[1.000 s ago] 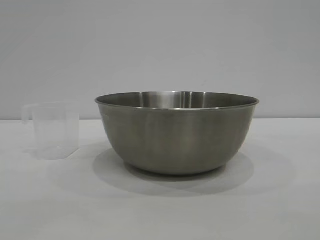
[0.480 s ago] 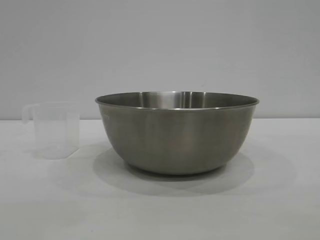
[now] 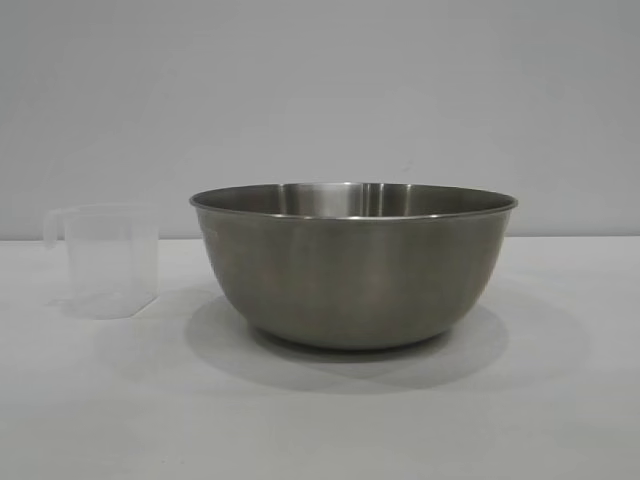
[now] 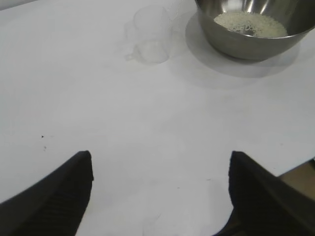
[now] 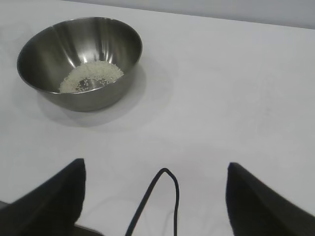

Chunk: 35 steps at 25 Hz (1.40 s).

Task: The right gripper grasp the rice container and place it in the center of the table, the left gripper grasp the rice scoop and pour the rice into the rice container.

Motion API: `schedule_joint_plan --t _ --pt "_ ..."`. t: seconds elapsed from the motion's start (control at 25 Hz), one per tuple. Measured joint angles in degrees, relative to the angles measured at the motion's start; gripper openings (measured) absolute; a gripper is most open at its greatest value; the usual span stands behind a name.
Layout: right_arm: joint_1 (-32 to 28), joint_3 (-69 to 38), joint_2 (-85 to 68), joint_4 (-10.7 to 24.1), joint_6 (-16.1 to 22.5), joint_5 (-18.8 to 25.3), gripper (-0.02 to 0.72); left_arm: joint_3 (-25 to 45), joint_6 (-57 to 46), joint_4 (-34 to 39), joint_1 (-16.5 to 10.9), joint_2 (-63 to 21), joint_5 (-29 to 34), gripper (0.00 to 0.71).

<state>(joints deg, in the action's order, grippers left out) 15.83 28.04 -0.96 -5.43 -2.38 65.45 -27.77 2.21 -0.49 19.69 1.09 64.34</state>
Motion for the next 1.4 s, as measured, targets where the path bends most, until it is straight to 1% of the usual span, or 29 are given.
schedule_joint_plan --t 0.12,0.16,0.2,0.32,0.4,0.52,0.56,0.64,0.72,1.0,1.2,1.4 --pt "0.0 0.0 0.0 0.0 0.0 0.0 0.526 0.0 0.0 0.0 -0.2 0.0 0.0 0.503" --pt "0.0 0.0 0.0 0.0 0.0 0.0 0.526 0.0 0.0 0.0 -0.7 0.0 0.0 0.503" --pt "0.0 0.0 0.0 0.0 0.0 0.0 0.526 0.0 0.0 0.0 -1.9 0.0 -0.1 0.503" --pt "-2.4 0.0 0.0 0.0 0.0 0.0 0.526 0.0 0.0 0.0 -7.9 0.0 -0.1 0.503" --pt "-5.1 0.0 0.0 0.0 0.0 0.0 0.526 0.0 0.0 0.0 -13.1 0.0 -0.1 0.503" --pt "-8.7 0.0 0.0 0.0 0.0 0.0 0.526 0.0 0.0 0.0 -19.9 -0.4 -0.1 0.503" --pt "-9.5 0.0 0.0 0.0 0.0 0.0 0.526 0.0 0.0 0.0 -21.9 -1.0 -0.1 0.503" --pt "-9.9 0.0 0.0 0.0 0.0 0.0 0.526 0.0 0.0 0.0 -24.4 -1.9 -0.1 0.503" --pt "-9.9 0.0 0.0 0.0 0.0 0.0 0.526 0.0 0.0 0.0 -25.2 -2.0 -0.1 0.503" --pt "-10.0 0.0 0.0 0.0 0.0 0.0 0.526 0.0 0.0 0.0 -25.3 -2.1 -0.1 0.503" --pt "-11.1 0.0 0.0 0.0 0.0 0.0 0.526 0.0 0.0 0.0 -23.6 -2.1 -0.1 0.503" --pt "-11.1 0.0 0.0 0.0 0.0 0.0 0.526 0.0 0.1 0.0 -23.5 -2.1 -0.1 0.503"
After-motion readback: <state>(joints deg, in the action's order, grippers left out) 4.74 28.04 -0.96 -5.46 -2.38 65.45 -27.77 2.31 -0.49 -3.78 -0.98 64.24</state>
